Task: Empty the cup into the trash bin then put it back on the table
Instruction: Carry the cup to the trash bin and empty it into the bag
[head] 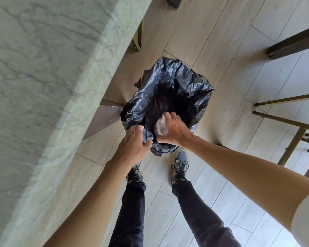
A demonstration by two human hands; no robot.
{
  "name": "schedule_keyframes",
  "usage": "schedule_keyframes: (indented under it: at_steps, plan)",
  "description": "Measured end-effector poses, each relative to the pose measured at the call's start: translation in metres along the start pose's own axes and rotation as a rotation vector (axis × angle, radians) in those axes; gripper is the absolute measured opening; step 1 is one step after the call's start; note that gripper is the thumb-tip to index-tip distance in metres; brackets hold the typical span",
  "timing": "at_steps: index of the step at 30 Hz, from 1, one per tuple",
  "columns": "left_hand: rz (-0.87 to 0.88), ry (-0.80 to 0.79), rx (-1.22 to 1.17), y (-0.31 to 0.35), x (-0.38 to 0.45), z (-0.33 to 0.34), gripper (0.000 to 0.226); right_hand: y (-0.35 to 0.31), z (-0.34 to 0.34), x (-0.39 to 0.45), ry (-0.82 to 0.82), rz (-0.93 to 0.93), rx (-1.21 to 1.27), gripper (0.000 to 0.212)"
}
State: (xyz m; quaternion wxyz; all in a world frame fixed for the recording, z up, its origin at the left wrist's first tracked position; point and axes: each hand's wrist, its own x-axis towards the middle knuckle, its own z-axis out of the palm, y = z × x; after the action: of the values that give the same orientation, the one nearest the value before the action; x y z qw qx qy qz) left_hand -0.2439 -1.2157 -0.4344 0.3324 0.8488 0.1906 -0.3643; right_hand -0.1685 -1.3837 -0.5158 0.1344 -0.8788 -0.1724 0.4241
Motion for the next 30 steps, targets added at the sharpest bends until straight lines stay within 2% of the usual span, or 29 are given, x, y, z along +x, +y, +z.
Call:
schedule_keyframes:
  at_steps: [2, 6, 10, 14, 17, 20, 24, 28, 30]
  plan:
    - [0.004, -0.003, -0.001, 0.001, -0.001, 0.001, 0.061, 0.0, -0.001, 0.001, 0.074, 0.008, 0.041, 0.101]
    - [0.006, 0.002, 0.003, 0.002, 0.001, 0.001, 0.062, -0.003, 0.001, 0.001, -0.019, -0.001, -0.005, 0.102]
    - [0.004, 0.005, 0.006, 0.002, 0.001, 0.001, 0.062, -0.004, 0.0, 0.003, 0.142, 0.024, 0.07, 0.1]
    - [0.009, 0.017, 0.018, 0.001, 0.0, 0.001, 0.059, -0.003, 0.001, 0.002, 0.004, 0.015, -0.034, 0.102]
    - [0.007, 0.031, 0.025, 0.0, -0.003, 0.0, 0.058, -0.003, 0.0, 0.002, 0.098, 0.036, 0.018, 0.099]
    - [0.024, 0.053, 0.046, -0.001, -0.006, 0.0, 0.058, -0.004, -0.001, 0.0, 0.017, 0.008, -0.047, 0.101]
    - [0.033, 0.1, 0.037, -0.001, -0.009, -0.001, 0.058, -0.006, 0.0, -0.001, 0.124, 0.005, 0.025, 0.101]
    - [0.032, 0.115, 0.027, 0.001, -0.01, -0.003, 0.057, -0.005, 0.004, -0.004, 0.02, -0.004, -0.043, 0.101]
    - [0.034, 0.113, 0.028, -0.001, -0.011, -0.003, 0.057, -0.004, 0.004, -0.005, 0.081, 0.013, 0.013, 0.101]
